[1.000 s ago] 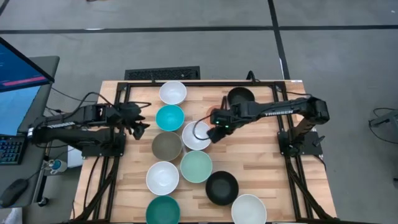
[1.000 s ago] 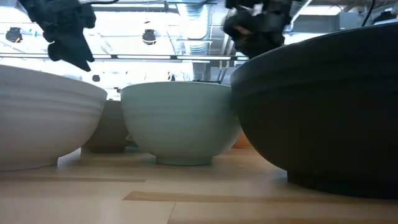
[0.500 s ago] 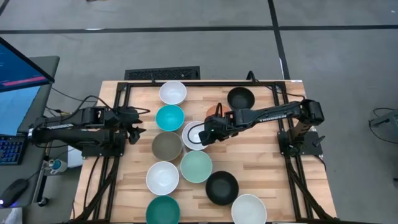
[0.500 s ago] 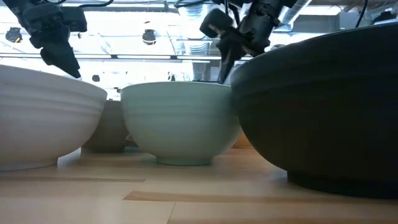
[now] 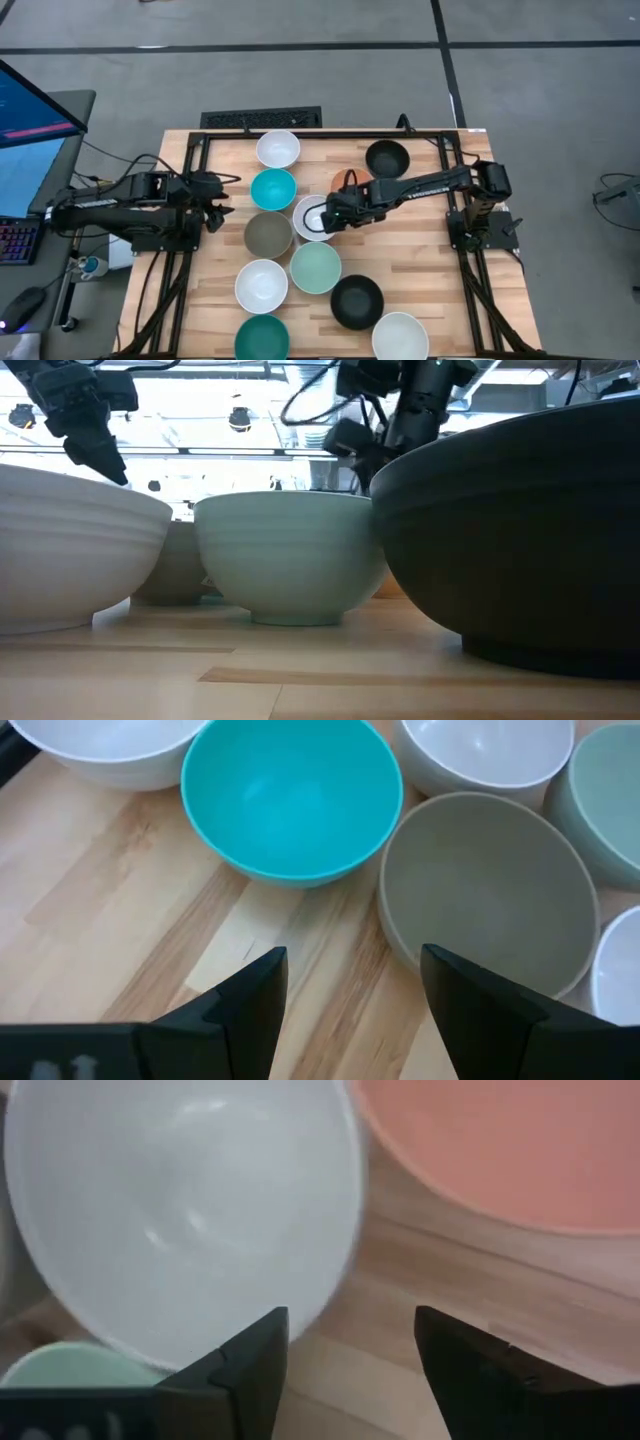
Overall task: Nest bowls inside each other
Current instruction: Stack the white bowl on the light green bowl
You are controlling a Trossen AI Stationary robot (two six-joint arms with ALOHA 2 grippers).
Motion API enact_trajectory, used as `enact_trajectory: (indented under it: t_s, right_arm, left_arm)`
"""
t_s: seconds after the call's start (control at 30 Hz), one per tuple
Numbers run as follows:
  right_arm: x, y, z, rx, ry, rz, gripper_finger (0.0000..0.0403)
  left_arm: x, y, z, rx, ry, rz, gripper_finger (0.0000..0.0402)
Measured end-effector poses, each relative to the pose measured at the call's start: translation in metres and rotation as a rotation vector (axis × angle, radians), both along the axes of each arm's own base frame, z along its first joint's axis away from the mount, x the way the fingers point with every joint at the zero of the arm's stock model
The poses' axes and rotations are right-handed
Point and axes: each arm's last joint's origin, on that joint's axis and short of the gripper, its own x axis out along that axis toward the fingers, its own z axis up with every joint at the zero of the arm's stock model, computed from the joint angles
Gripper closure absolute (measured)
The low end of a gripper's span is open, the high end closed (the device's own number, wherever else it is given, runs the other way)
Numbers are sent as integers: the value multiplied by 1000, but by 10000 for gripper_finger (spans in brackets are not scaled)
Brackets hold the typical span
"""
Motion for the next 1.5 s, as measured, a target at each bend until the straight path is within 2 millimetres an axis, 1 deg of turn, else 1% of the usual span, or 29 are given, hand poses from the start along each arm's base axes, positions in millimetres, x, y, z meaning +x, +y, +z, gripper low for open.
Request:
enact_trajectory:
  t_s: [0.07,0.13,0.2,0.3,0.37,0.77,0.93,1.0,1.2,1.27,1.33,1.4,1.5]
  right_arm:
    - [4,-3,-4,-6,-11,-15,163]
    - [2,-6,-7,-8,17,-18,163]
    - [6,-7,-8,-8,0,-22,163]
    - [6,-7,-16,-8,33,-20,163]
    - [9,-6,-19,-6,26,-16,163]
    - [10,-7,-20,-31,16,-23,163]
    - [16,-5,-34,-31,27,-17,163]
    - [20,-4,-36,-31,13,-17,163]
    - [19,-9,-37,-42,26,-9,164]
    - [19,-10,-37,-43,24,-10,173]
    - [19,-10,-37,-43,20,-9,193]
    - [20,-10,-37,-43,16,-9,225]
    - [20,-10,-37,-44,14,-5,287]
  left_arm:
    - [0,0,0,11,3,1,180]
    - [0,0,0,16,5,-3,180]
    - [0,0,0,17,5,-3,180]
    - [0,0,0,20,6,-5,180]
    - [0,0,0,21,6,-5,180]
    - [0,1,0,34,10,-7,180]
    - [0,1,0,40,11,-2,180]
    - [0,1,0,40,10,-2,180]
    - [0,1,0,38,10,1,180]
    - [0,1,0,40,10,3,180]
    - [0,1,0,42,11,4,180]
    - [0,1,0,42,11,4,180]
    - [0,1,0,44,11,6,180]
